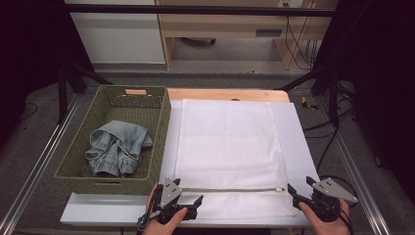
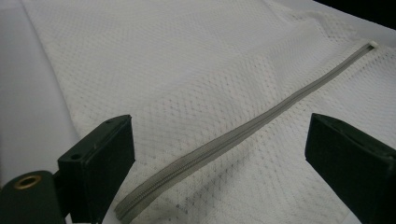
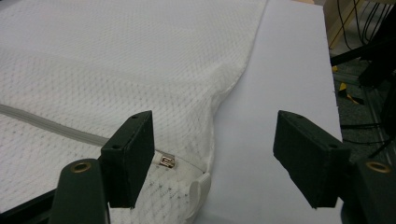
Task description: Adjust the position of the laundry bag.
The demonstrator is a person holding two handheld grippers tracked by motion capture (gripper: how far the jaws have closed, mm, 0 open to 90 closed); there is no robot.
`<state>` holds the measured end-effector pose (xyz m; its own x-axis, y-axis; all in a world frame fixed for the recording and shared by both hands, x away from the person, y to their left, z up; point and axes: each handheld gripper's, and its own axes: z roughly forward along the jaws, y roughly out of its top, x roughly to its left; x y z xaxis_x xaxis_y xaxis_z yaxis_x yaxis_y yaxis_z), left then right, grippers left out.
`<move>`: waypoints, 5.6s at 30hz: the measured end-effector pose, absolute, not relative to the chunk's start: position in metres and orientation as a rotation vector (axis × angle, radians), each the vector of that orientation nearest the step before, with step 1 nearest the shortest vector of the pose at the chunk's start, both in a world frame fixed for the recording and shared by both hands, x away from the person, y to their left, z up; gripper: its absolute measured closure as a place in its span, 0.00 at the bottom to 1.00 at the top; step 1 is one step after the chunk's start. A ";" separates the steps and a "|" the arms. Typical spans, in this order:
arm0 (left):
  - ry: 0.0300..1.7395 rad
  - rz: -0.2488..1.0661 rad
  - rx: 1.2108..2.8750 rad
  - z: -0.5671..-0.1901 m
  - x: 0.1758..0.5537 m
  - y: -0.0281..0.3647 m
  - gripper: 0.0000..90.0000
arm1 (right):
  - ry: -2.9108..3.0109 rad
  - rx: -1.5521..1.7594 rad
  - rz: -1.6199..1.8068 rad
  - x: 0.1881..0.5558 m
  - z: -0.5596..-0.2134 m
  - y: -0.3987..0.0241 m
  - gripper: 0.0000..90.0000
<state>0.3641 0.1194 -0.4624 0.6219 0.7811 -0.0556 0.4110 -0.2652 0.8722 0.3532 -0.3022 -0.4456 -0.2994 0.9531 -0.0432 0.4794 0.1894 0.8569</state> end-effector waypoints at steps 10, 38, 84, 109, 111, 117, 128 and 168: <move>0.994 0.520 1.916 -0.460 0.358 0.120 0.16 | 1.911 1.353 1.000 0.353 -0.450 -0.302 0.47; 1.131 0.577 1.984 -0.472 0.338 0.128 0.16 | 2.056 1.473 0.810 0.484 -0.440 -0.284 0.46; 1.092 0.529 2.039 -0.484 0.344 0.127 0.97 | 2.124 1.459 0.671 0.494 -0.462 -0.291 1.00; 1.056 0.536 2.019 -0.482 0.340 0.112 0.51 | 2.023 1.426 0.807 0.485 -0.452 -0.309 0.54; 1.047 0.537 2.010 -0.481 0.341 0.111 0.33 | 2.001 1.425 0.838 0.482 -0.449 -0.308 0.36; 1.028 0.509 1.995 -0.481 0.342 0.109 0.16 | 1.975 1.417 0.867 0.478 -0.445 -0.306 0.18; 0.982 0.491 1.949 -0.474 0.344 0.112 0.06 | 1.970 1.369 0.961 0.440 -0.431 -0.307 0.11; 0.953 0.484 1.945 -0.474 0.343 0.116 0.06 | 1.909 1.440 0.984 0.331 -0.462 -0.332 0.18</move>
<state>0.3434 0.1158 -0.4739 0.6279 0.7774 -0.0358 0.4302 -0.3084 0.8484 0.3305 -0.3315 -0.4625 -0.2761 0.9611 0.0025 0.5595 0.1586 0.8135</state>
